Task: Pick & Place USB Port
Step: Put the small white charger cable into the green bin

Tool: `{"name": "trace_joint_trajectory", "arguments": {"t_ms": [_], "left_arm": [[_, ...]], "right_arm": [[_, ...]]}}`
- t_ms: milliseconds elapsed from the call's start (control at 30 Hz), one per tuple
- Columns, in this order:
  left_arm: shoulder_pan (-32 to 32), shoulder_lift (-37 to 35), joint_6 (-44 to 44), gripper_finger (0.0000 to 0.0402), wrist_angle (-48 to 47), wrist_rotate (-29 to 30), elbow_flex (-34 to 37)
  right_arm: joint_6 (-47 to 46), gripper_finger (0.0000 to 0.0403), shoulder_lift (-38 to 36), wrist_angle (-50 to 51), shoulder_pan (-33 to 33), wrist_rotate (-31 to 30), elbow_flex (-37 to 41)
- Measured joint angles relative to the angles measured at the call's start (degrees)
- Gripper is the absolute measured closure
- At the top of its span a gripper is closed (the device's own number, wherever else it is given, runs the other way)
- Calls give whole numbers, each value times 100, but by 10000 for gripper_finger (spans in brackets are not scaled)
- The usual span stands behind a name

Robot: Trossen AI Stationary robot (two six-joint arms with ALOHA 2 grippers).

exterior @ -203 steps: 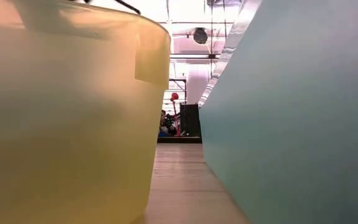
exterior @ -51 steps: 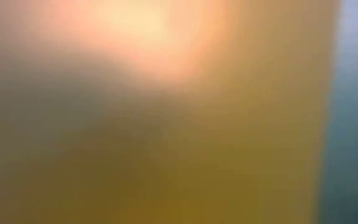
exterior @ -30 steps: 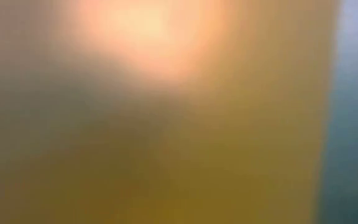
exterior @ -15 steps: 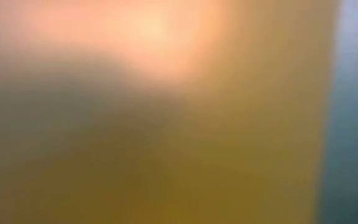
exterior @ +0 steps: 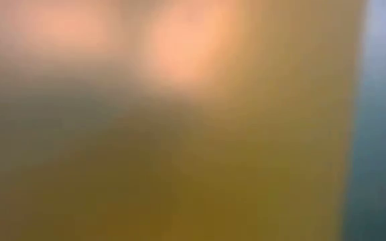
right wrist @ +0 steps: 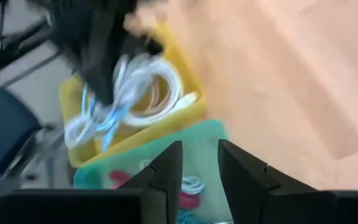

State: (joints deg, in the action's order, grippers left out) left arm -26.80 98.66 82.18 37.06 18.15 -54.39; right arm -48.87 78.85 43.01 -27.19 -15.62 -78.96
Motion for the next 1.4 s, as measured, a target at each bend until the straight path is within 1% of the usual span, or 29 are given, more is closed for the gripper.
{"name": "trace_joint_trajectory", "arguments": {"t_ms": [67, 133, 267, 333, 433, 533, 567, 767, 900, 967, 1067, 1167, 1233, 1400], "left_arm": [[-34, 299, 57, 373, -273, -32, -430], [-40, 615, 86, 373, -812, -183, -1024], [22, 1217, -108, 373, -2845, -671, -2466], [84, 1489, -297, 373, -4093, -784, -3215], [159, 1851, -522, 373, -5439, -813, -4145], [255, 2145, -421, 373, -6097, -925, -4708], [275, 2227, -318, 373, -6238, -954, -4784], [259, 2593, 501, 373, -6177, -967, -4848], [225, 2726, 727, 373, -6196, -895, -4859], [240, 2741, 745, 373, -6337, -880, -4840], [285, 2784, 782, 373, -6312, -867, -4853], [326, 2803, 712, 373, -6354, -932, -4846], [352, 2803, 689, 363, -6360, -983, -4846], [430, 2799, 595, 314, -6336, -1130, -4848]], "right_arm": [[-27, 310, -193, 44, -178, -414, 0], [31, 310, -387, -33, -353, -661, 0], [182, 310, -675, -108, -647, -870, 0], [180, 310, -793, -162, -771, -880, 0], [186, 310, -902, -196, -1028, -899, 0], [259, 310, -929, -200, -1336, -1110, 0], [310, 310, -934, -205, -1416, -1162, 0], [369, 310, -934, -206, -1749, -1289, 0], [397, 310, -933, -212, -1911, -1315, 0], [435, 310, -929, -259, -1959, -1331, 0], [440, 310, -931, -264, -2038, -1466, 0], [477, 310, -931, -290, -2084, -1470, 0], [477, 310, -931, -294, -2109, -1468, 0], [515, 310, -931, -293, -2132, -1465, 0]]}}
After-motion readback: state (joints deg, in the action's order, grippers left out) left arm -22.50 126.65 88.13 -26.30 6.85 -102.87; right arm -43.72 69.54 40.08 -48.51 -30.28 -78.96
